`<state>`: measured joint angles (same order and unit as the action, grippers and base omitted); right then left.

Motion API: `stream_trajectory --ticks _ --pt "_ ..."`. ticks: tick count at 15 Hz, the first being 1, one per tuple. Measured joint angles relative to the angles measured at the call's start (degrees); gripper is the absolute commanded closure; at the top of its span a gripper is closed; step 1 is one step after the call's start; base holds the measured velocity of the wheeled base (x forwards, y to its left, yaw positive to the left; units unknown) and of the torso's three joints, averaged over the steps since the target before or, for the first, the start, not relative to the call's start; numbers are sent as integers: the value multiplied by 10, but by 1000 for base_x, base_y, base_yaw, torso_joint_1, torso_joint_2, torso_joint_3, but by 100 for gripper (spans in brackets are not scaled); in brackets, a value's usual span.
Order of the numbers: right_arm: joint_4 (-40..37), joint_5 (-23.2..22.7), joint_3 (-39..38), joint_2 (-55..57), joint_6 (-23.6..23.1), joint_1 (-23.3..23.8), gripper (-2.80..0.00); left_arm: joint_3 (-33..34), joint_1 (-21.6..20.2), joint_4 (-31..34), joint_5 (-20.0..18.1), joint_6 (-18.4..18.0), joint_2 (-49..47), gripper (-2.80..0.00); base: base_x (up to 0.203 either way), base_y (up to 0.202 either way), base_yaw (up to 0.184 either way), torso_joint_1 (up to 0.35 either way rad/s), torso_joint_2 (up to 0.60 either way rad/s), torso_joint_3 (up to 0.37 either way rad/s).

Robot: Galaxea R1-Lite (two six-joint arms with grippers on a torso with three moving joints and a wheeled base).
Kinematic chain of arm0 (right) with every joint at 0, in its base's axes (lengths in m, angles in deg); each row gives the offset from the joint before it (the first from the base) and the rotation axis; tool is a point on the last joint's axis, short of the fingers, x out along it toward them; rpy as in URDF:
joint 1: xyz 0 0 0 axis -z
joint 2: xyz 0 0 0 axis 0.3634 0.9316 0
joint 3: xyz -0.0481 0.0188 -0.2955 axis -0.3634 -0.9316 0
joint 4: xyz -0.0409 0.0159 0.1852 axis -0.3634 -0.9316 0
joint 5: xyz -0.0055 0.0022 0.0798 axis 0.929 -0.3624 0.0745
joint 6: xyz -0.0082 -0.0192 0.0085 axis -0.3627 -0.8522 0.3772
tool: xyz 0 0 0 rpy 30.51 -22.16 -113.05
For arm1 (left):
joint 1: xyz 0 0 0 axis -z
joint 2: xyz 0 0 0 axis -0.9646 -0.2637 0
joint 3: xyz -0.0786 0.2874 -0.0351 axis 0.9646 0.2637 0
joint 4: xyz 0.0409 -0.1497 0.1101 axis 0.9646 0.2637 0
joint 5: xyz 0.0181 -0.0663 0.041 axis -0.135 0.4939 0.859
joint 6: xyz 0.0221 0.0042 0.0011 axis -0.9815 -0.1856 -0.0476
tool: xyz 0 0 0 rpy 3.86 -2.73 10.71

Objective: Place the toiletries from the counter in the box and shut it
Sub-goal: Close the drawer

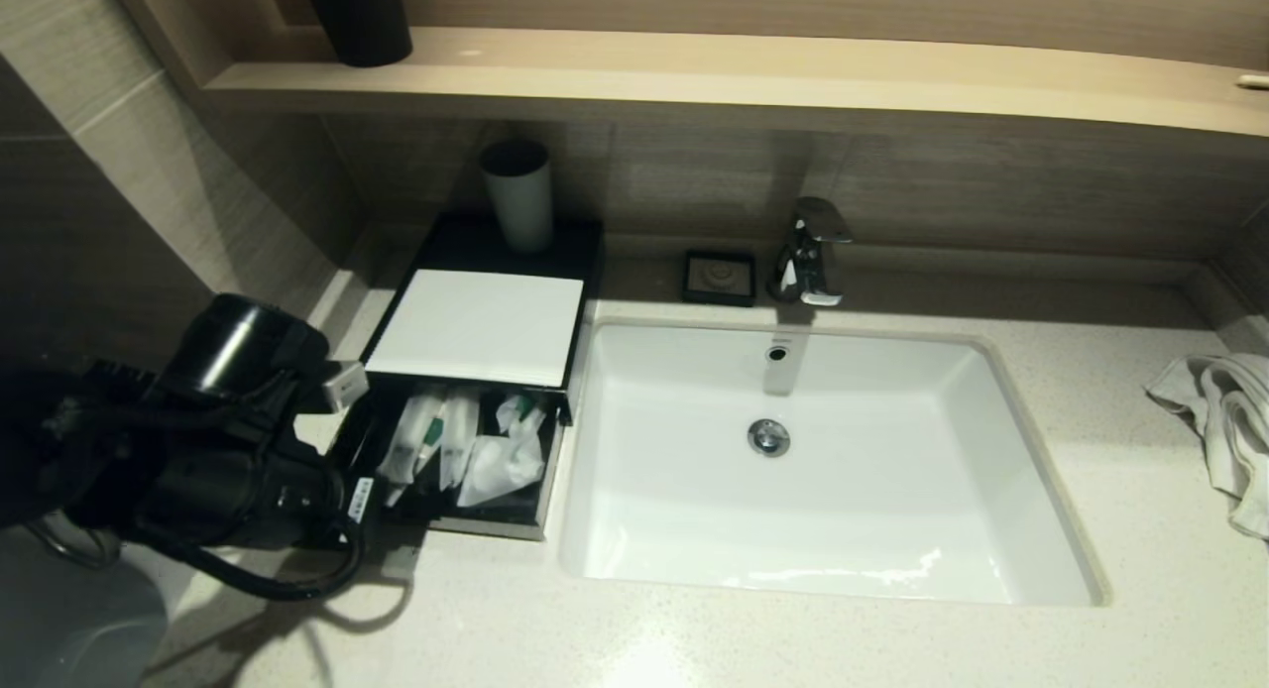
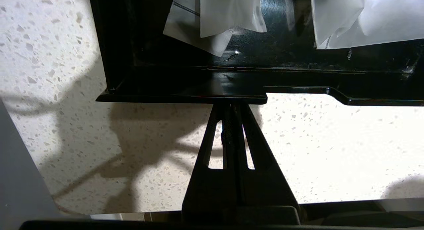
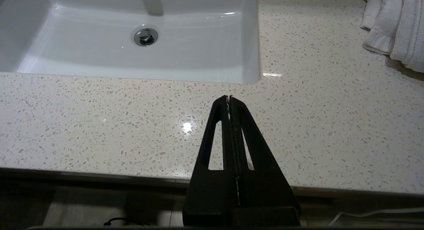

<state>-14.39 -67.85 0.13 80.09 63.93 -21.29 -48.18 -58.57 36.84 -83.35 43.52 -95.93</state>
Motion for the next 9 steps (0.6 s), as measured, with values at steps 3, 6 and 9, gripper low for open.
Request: stream_trajectory --ticks 3,6,9 --pt "0 0 0 0 0 0 0 -21 0 1 2 9 -11 0 0 0 0 0 0 0" --pt "0 0 0 0 0 0 0 -42 -1 0 3 15 -24 0 0 0 0 0 0 0" --pt "0 0 0 0 0 0 0 -59 -2 0 3 15 -38 0 0 0 0 0 0 0"
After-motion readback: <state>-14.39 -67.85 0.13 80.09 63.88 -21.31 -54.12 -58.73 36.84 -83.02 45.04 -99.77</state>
